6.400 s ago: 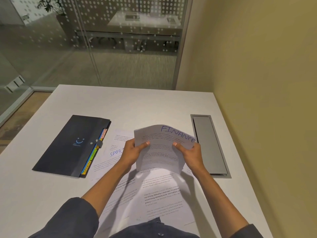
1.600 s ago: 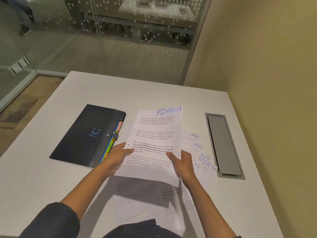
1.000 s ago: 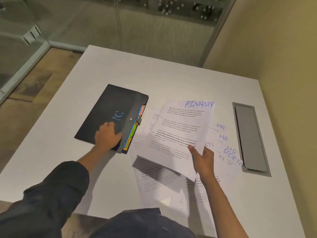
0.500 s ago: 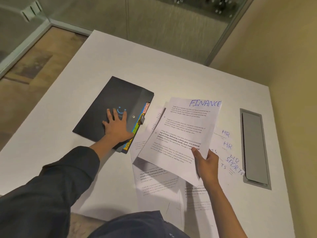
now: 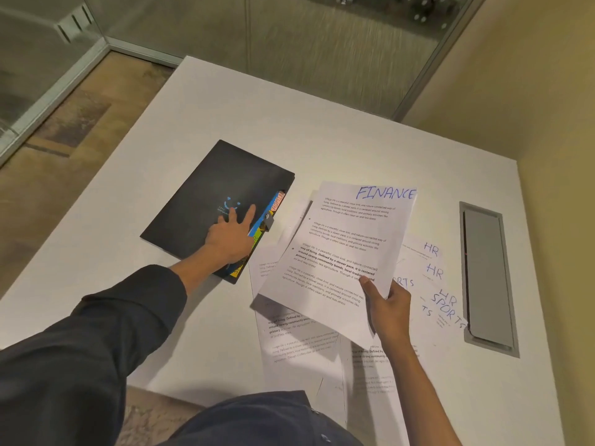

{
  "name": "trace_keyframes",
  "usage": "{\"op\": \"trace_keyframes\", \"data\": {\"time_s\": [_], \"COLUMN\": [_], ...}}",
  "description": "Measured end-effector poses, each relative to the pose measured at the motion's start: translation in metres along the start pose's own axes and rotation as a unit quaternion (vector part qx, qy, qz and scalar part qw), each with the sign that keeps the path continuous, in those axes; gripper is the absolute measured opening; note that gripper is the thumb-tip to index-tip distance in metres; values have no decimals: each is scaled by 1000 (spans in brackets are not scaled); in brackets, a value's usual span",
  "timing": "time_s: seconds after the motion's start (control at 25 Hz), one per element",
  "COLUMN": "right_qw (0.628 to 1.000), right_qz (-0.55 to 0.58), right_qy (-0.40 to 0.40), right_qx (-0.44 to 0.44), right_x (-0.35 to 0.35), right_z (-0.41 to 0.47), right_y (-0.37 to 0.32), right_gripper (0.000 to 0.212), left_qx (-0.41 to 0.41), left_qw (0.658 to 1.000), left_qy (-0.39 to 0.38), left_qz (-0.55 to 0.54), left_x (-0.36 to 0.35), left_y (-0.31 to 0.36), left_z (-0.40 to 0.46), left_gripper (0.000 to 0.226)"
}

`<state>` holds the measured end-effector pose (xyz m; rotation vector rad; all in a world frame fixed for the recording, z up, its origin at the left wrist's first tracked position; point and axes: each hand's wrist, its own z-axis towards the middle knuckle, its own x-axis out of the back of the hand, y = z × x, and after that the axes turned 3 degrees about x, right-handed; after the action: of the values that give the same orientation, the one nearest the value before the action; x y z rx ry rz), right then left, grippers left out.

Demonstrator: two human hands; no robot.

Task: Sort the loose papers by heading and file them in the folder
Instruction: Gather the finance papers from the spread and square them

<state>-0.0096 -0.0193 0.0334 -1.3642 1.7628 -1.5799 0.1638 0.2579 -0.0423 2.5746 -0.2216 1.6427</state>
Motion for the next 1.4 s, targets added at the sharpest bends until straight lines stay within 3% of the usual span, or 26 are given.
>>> {"op": "trace_keyframes", "data": {"time_s": [0.16,0.4,0.56,0.8,1.4], "right_qw": [1000,1000,1000,1000,1000], "right_qz": [3,-2,-4,0,3], "right_qy": [-2,-2,4,0,-6], "right_qx": [1,4,8,7,-8], "right_x": [4,6,8,5,2], "right_z": [-5,-11,-13,-15,-13], "right_y": [2,2,3,3,7], "right_gripper": [6,15,15,10,17], "left_qx": [-52,-73,-73,-86,-31], "left_qw": [996,995,990,987,999], "left_qy": [37,-43,-63,-1,33], "left_qz": [61,52,106,137,15], "left_x": [1,6,3,4,-22], "left_y": [-1,10,13,5,-8], "left_z": [-5,-10,-5,-10,10], "left_gripper": [74,71,73,63,53]}}
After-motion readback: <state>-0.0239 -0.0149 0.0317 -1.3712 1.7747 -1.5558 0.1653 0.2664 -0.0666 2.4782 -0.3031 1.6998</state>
